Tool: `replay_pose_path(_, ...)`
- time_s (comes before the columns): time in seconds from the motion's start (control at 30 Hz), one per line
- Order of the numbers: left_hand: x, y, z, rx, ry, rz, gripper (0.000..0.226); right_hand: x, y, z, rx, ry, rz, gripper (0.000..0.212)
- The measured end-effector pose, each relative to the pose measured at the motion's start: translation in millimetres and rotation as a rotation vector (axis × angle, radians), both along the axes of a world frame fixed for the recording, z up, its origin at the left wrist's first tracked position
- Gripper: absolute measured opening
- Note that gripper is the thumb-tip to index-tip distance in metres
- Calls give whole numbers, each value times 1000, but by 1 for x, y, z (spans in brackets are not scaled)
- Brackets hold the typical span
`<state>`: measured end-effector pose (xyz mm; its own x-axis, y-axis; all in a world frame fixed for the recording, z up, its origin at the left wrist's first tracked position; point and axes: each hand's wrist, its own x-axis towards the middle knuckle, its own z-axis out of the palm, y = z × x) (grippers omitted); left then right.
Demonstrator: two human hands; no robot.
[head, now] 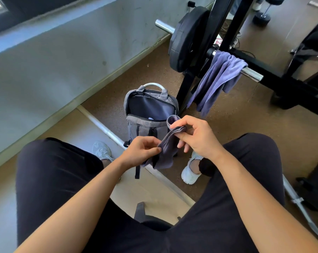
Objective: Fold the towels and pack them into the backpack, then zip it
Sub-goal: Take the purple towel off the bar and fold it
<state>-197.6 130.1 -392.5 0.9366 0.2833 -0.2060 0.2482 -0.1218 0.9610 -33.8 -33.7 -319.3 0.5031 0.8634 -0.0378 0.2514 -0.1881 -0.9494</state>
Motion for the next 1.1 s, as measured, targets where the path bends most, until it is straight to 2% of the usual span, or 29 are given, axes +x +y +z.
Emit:
replay_pose_path(0.1,5,-2,-2,42,-24,4,13,1,0,0,63,31,-2,14)
replay_pose_path(0.2,11,-5,-8,162,-33,9,20,-1,4,-2,115,70,0,16)
replay_pose_path(0.33,18,-12,-22,330,103,66,21,-5,7,-3,187,130,-15,18)
replay_pose_path(0.5,13,-5,-58,403,355,48,12,2,5,-3,254,221,-103,11)
replay_pose_path(0.57,8,-1,-68,364,435,69,5,9,2,-4,264,257,-180,11)
replay_pose_path(0.63,4,2,-72,264,476,95,8,18,-1,-7,248,249,-293,13)
replay_pose_path(0.8,3,1,-56,-226,477,195,42,41,-7,-21,154,125,-482,3)
replay_pose_path(0.93,5,0,-47,-526,411,267,47,48,-9,-22,147,83,-528,2)
replay_pose_path(1.0,4,3,-49,-541,368,343,38,49,-10,-20,164,96,-538,4)
replay_pose_path(1.1,3,5,-54,-460,375,433,26,49,-12,-17,214,138,-580,5)
